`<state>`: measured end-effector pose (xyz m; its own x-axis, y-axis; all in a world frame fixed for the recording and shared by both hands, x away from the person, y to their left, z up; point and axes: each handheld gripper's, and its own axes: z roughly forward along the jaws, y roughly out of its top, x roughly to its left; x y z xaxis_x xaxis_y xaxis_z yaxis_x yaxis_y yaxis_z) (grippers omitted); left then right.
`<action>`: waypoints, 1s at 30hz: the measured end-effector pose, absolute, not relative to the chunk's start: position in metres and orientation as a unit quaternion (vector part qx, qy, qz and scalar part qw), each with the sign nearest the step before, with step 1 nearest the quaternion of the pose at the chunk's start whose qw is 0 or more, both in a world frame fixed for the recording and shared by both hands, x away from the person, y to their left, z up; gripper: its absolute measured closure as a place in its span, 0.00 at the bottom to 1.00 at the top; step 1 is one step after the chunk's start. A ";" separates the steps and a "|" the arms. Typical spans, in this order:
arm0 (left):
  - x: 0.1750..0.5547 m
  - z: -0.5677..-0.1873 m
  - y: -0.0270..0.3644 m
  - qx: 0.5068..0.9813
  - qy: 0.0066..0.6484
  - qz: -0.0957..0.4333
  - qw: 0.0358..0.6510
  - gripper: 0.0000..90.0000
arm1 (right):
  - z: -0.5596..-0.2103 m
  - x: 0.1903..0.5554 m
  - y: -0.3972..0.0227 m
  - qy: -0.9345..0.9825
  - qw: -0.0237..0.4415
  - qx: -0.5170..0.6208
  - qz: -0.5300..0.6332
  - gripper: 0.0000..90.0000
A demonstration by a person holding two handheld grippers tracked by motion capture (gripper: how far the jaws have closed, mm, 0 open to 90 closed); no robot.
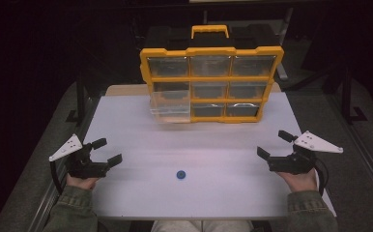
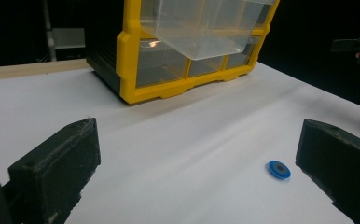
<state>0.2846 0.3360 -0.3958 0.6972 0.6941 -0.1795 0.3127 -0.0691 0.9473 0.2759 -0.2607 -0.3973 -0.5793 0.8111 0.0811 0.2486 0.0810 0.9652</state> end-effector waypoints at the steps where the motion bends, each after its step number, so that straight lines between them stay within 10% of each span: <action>1: 0.285 -0.396 0.336 0.713 0.353 0.163 0.584 0.00 | -0.396 0.275 -0.260 0.692 0.251 0.381 0.560 0.00; 30: 0.285 -0.390 0.317 0.753 0.329 0.146 0.551 0.00 | -0.396 0.272 -0.259 0.696 0.247 0.383 0.555 0.00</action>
